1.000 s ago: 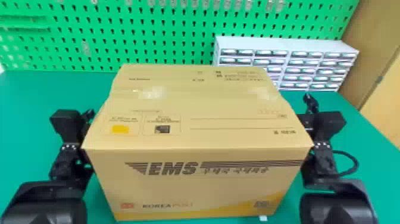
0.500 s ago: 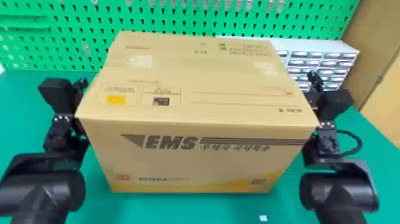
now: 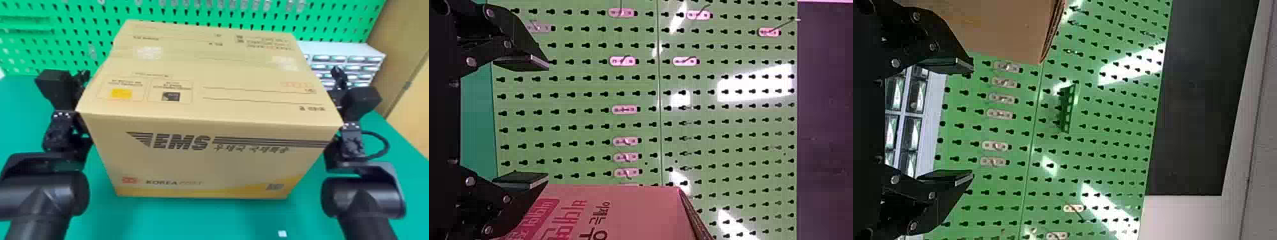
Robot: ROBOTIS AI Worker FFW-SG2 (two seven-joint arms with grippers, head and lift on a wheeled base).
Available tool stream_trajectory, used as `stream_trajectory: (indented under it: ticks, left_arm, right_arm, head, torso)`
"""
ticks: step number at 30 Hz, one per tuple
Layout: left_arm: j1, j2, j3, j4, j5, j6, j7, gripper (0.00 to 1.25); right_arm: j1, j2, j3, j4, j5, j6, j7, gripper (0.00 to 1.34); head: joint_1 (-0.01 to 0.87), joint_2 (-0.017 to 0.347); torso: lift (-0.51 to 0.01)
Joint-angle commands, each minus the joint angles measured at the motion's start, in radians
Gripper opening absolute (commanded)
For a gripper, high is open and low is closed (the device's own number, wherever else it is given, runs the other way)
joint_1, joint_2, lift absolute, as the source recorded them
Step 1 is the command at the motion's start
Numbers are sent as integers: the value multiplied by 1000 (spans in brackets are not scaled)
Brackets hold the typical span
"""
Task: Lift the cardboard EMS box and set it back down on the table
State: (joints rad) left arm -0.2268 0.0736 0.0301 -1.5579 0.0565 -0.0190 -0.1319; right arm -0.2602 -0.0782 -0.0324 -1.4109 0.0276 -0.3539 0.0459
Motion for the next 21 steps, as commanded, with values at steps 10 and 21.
stream_trajectory:
  ticks: [10,21]
  left_arm:
    - [0,-1,-1,-2,-6,7,-49,785]
    - [-2,-1,-7,-2,-9,11,-48,785]
  right_arm:
    - [3,0,0,0,2,4,-1,831]
    - [6,3,-3,1,3,7,-1,831]
  head:
    - [678,-14]
    - [678,-14]
  torso:
    - [-115]
    - [-115]
